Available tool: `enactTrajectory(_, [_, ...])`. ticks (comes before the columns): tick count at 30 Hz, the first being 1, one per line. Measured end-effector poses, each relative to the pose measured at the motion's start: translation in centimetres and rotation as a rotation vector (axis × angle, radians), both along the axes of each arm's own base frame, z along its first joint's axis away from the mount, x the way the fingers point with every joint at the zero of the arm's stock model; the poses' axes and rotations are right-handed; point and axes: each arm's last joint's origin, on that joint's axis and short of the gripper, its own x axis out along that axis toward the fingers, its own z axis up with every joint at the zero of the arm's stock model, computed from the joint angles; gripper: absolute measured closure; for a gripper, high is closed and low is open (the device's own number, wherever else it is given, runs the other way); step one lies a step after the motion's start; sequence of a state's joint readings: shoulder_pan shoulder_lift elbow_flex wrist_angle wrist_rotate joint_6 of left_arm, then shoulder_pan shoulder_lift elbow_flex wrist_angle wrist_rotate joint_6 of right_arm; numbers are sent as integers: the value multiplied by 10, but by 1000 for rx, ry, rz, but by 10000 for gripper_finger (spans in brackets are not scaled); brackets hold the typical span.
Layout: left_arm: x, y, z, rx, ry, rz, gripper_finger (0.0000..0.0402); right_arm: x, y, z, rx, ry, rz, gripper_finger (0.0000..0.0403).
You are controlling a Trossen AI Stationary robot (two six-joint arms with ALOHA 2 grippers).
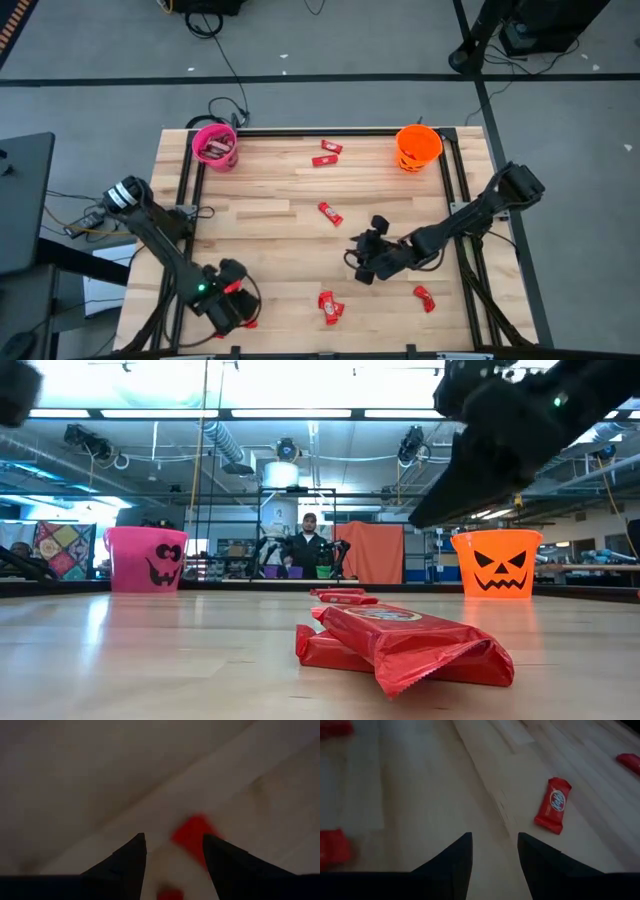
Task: Sort candy by brand, put in halloween buckets
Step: Put the red chocolate bar into the orange bucket
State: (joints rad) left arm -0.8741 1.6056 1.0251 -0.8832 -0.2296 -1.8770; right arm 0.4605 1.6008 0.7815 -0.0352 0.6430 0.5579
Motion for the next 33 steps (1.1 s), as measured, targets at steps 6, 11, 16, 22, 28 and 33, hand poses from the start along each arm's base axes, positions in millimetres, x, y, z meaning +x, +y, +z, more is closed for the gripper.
enactTrajectory(6, [-9, -18, -19, -99, 154, 89, 204, 6, -8, -13, -46, 58, 2, 234])
enactTrajectory(11, [-5, -36, -29, -221, 143, 55, 204, 8, -13, -13, -70, 82, 32, 234])
enactTrajectory(16, [-3, -45, -34, -272, 126, 50, 204, 12, -20, -10, -111, 80, 53, 234])
enactTrajectory(22, [-6, -48, -50, -276, 291, 48, 229, 15, -26, -10, -144, 97, 75, 234])
enactTrajectory(28, [-5, -42, -47, -232, 262, -20, 302, 17, -31, -10, -151, 112, 91, 234])
enactTrajectory(33, [5, -19, -42, -75, 204, -23, 340, 19, -36, -10, -162, 107, 81, 234])
